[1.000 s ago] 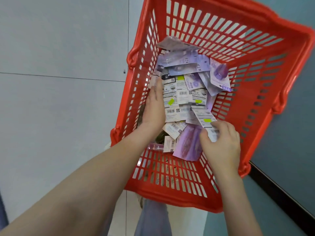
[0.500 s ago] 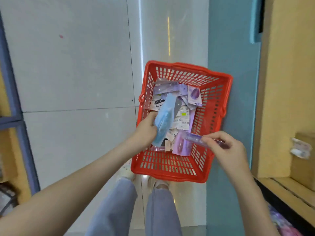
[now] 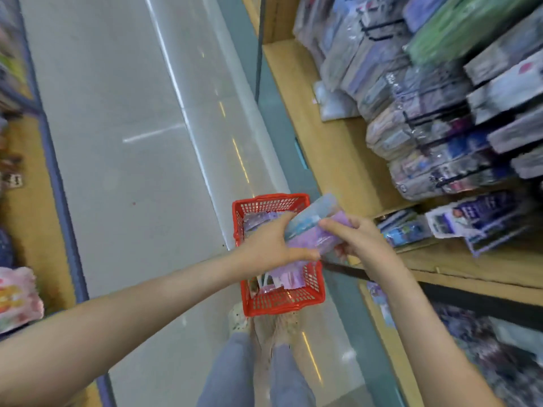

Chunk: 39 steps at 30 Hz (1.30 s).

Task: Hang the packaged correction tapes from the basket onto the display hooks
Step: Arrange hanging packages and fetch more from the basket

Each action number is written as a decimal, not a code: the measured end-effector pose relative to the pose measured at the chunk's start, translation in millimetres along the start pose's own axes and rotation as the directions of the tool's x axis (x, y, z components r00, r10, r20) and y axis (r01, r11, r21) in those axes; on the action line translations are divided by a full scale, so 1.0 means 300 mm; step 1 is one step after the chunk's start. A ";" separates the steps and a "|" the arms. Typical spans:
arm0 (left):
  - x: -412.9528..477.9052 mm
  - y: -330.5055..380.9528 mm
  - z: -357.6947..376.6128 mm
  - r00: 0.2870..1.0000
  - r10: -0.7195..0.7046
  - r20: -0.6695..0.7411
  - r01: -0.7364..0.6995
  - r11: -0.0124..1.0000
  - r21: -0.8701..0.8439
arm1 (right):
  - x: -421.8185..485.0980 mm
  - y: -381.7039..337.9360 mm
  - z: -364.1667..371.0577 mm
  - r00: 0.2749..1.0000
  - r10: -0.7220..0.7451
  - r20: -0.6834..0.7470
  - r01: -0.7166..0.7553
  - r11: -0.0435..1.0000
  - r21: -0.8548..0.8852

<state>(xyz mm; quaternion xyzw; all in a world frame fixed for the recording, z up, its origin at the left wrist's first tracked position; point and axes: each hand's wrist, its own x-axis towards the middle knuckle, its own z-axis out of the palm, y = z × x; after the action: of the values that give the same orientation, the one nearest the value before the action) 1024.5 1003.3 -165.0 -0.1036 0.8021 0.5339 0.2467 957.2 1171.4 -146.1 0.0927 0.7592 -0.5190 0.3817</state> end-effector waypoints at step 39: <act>-1.333 1.767 0.776 0.128 0.982 -0.137 -0.931 0.072 -0.357 | -2.299 -0.257 -0.843 -0.352 -0.870 -0.346 0.259 0.265 -0.929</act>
<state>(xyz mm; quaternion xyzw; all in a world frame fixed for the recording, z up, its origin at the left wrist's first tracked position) 1205.9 1392.2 392.6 0.4436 0.5382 0.7041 -0.1334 1270.5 1530.6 418.4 -0.1513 0.8018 -0.2292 -0.5307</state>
